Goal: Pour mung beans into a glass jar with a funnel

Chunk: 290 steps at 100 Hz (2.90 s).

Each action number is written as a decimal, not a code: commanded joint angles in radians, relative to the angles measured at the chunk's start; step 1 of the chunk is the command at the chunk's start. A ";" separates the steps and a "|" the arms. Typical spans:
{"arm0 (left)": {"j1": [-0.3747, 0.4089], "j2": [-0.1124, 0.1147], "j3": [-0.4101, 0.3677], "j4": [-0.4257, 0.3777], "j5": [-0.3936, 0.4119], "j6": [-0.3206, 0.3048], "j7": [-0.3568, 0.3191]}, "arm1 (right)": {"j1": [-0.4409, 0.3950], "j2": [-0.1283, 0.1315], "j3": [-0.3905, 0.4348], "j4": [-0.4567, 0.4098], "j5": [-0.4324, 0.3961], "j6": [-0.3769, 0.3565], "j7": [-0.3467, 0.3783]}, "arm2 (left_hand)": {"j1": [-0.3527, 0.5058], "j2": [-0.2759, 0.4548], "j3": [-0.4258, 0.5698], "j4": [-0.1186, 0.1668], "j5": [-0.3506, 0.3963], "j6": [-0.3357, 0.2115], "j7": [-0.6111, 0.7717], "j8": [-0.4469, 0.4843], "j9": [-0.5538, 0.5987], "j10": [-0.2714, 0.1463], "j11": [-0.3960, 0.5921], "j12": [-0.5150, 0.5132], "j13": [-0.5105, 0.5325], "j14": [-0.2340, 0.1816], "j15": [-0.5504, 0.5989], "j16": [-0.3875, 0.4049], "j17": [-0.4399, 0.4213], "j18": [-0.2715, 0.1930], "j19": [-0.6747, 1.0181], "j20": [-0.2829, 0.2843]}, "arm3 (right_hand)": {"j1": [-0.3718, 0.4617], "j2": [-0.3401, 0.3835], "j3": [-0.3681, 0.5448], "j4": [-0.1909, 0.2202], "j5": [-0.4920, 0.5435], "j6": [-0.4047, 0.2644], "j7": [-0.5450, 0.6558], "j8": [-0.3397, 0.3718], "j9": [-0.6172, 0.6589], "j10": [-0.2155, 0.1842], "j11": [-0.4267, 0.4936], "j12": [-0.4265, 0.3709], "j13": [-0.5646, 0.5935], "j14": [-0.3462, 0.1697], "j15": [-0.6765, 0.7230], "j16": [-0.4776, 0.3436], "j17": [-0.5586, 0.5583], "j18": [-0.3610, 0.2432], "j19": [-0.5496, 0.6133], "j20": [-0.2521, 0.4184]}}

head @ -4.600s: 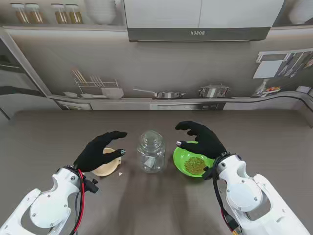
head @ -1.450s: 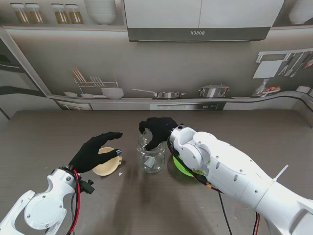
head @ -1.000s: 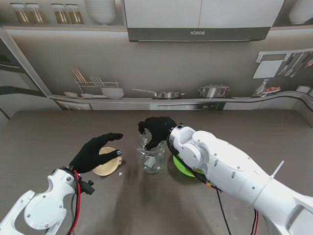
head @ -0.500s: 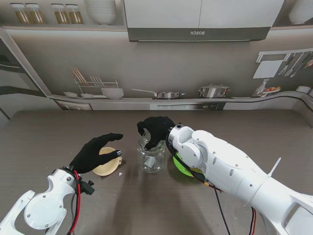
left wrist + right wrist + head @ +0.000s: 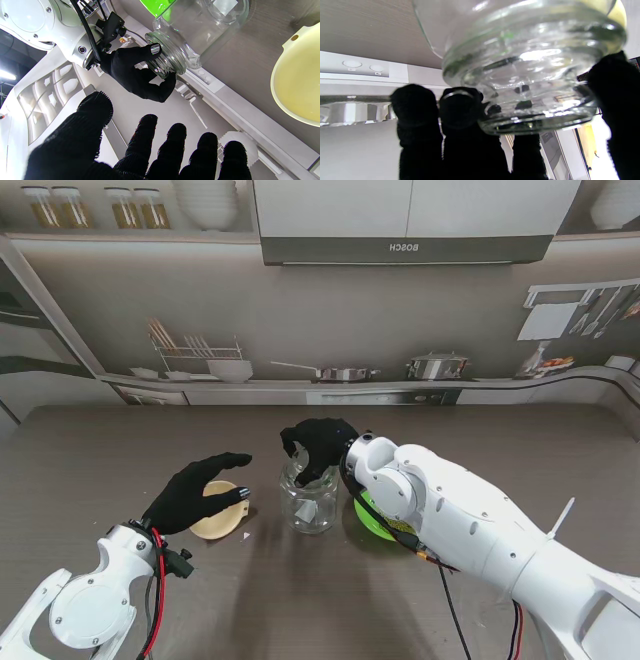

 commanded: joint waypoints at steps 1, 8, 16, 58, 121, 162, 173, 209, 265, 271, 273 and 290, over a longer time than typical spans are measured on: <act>0.003 -0.001 0.000 -0.008 -0.003 0.003 -0.019 | -0.051 0.013 -0.027 0.041 -0.008 -0.007 0.054 | -0.003 0.012 -0.015 0.036 0.007 -0.003 -0.004 -0.002 0.000 -0.002 -0.009 -0.005 -0.008 -0.004 -0.006 -0.009 -0.005 -0.004 -0.018 0.010 | 0.473 0.104 0.148 0.078 0.089 0.089 0.245 0.021 0.149 -0.129 0.174 -0.013 0.071 -0.232 0.078 0.031 0.034 -0.028 0.049 -0.016; 0.003 -0.001 0.000 -0.008 -0.003 0.003 -0.019 | -0.056 0.014 -0.014 0.028 -0.010 -0.004 0.050 | -0.002 0.012 -0.015 0.036 0.009 0.000 -0.003 -0.002 0.000 -0.002 -0.009 -0.005 -0.009 -0.002 -0.006 -0.009 -0.005 -0.003 -0.018 0.010 | 0.475 0.110 0.144 0.076 0.083 0.093 0.252 0.018 0.145 -0.127 0.177 -0.010 0.071 -0.236 0.083 0.033 0.039 -0.029 0.051 -0.016; 0.003 -0.001 0.000 -0.008 -0.003 0.003 -0.019 | -0.060 0.016 0.002 0.005 -0.017 0.002 0.045 | -0.003 0.013 -0.015 0.036 0.008 -0.003 -0.003 -0.002 0.000 -0.002 -0.009 -0.005 -0.010 -0.005 -0.007 -0.009 -0.005 -0.003 -0.018 0.010 | 0.475 0.114 0.142 0.075 0.079 0.093 0.256 0.017 0.142 -0.128 0.178 -0.010 0.071 -0.236 0.084 0.034 0.039 -0.030 0.051 -0.017; 0.005 -0.001 -0.003 -0.010 -0.003 0.007 -0.017 | -0.064 0.009 0.058 -0.081 -0.012 0.062 0.033 | -0.002 0.013 -0.015 0.036 0.009 -0.004 -0.003 -0.001 -0.001 -0.002 -0.009 -0.005 -0.009 -0.004 -0.006 -0.008 -0.005 -0.004 -0.018 0.011 | 0.472 0.117 0.137 0.076 0.077 0.090 0.264 0.007 0.142 -0.131 0.178 -0.018 0.071 -0.239 0.090 0.036 0.041 -0.033 0.054 -0.016; 0.004 0.000 -0.002 -0.008 -0.006 0.013 -0.025 | -0.080 0.008 0.103 -0.116 0.037 0.091 0.046 | -0.001 0.014 -0.016 0.036 0.010 -0.001 -0.003 -0.001 -0.001 -0.002 -0.009 -0.005 -0.009 -0.004 -0.007 -0.008 -0.006 -0.004 -0.018 0.011 | 0.469 0.119 0.133 0.077 0.077 0.090 0.265 0.005 0.142 -0.133 0.175 -0.026 0.071 -0.240 0.097 0.038 0.046 -0.033 0.053 -0.019; 0.004 0.000 -0.003 -0.008 -0.007 0.015 -0.028 | -0.094 0.016 0.130 -0.145 0.036 0.108 0.060 | 0.000 0.015 -0.018 0.036 0.007 -0.002 -0.004 -0.002 -0.001 -0.002 -0.009 -0.005 -0.008 -0.004 -0.006 -0.008 -0.006 -0.003 -0.018 0.011 | 0.469 0.122 0.128 0.079 0.077 0.090 0.266 0.005 0.140 -0.134 0.174 -0.030 0.071 -0.241 0.100 0.038 0.043 -0.032 0.051 -0.020; 0.003 0.001 -0.002 -0.007 -0.008 0.015 -0.029 | -0.111 0.023 0.158 -0.169 0.035 0.121 0.069 | 0.000 0.016 -0.018 0.036 0.008 -0.002 -0.003 -0.001 -0.004 -0.002 -0.010 -0.006 -0.008 -0.003 -0.006 -0.008 -0.006 -0.004 -0.018 0.012 | 0.469 0.121 0.129 0.080 0.077 0.090 0.266 0.005 0.141 -0.134 0.174 -0.030 0.071 -0.242 0.101 0.039 0.043 -0.032 0.051 -0.020; 0.000 0.001 0.002 -0.004 -0.008 0.017 -0.031 | -0.242 0.081 0.354 -0.297 -0.038 0.159 0.149 | 0.000 0.016 -0.018 0.037 0.011 0.000 -0.002 -0.001 -0.002 -0.001 -0.009 -0.005 -0.009 -0.004 -0.007 -0.008 -0.006 -0.004 -0.018 0.012 | 0.473 0.124 0.125 0.082 0.077 0.090 0.266 0.005 0.139 -0.130 0.174 -0.030 0.071 -0.239 0.106 0.039 0.042 -0.032 0.051 -0.020; -0.015 0.004 0.018 0.007 -0.008 0.029 -0.044 | -0.513 0.145 0.730 -0.423 -0.241 0.141 0.262 | 0.001 0.018 -0.021 0.037 0.008 -0.003 -0.004 -0.001 -0.004 -0.002 -0.010 -0.006 -0.010 -0.006 -0.007 -0.008 -0.007 -0.005 -0.018 0.012 | 0.473 0.122 0.125 0.086 0.077 0.090 0.266 0.005 0.141 -0.131 0.173 -0.029 0.071 -0.226 0.105 0.034 0.026 -0.023 0.044 -0.017; -0.016 0.004 0.020 0.008 -0.008 0.030 -0.045 | -0.535 0.147 0.758 -0.420 -0.254 0.143 0.262 | 0.002 0.017 -0.021 0.037 0.009 -0.001 -0.003 -0.001 -0.003 -0.002 -0.009 -0.005 -0.009 -0.006 -0.007 -0.008 -0.007 -0.005 -0.018 0.012 | 0.473 0.122 0.125 0.086 0.077 0.090 0.266 0.005 0.141 -0.131 0.173 -0.029 0.070 -0.225 0.104 0.033 0.021 -0.020 0.042 -0.017; -0.017 0.004 0.021 0.008 -0.008 0.031 -0.045 | -0.542 0.148 0.767 -0.418 -0.259 0.144 0.262 | 0.001 0.018 -0.021 0.037 0.008 -0.001 -0.003 -0.001 -0.004 -0.003 -0.010 -0.006 -0.010 -0.006 -0.007 -0.008 -0.007 -0.005 -0.018 0.012 | 0.473 0.122 0.125 0.086 0.077 0.090 0.266 0.005 0.141 -0.131 0.173 -0.029 0.070 -0.219 0.105 0.033 0.019 -0.019 0.041 -0.017; -0.019 0.004 0.024 0.010 -0.008 0.033 -0.048 | -0.590 0.154 0.825 -0.387 -0.305 0.138 0.252 | 0.002 0.018 -0.021 0.037 0.011 -0.001 -0.002 -0.001 -0.004 -0.003 -0.010 -0.005 -0.010 -0.007 -0.007 -0.008 -0.007 -0.005 -0.018 0.013 | 0.472 0.120 0.126 0.086 0.077 0.090 0.266 0.005 0.142 -0.131 0.172 -0.029 0.070 -0.217 0.098 0.027 0.007 -0.014 0.034 -0.015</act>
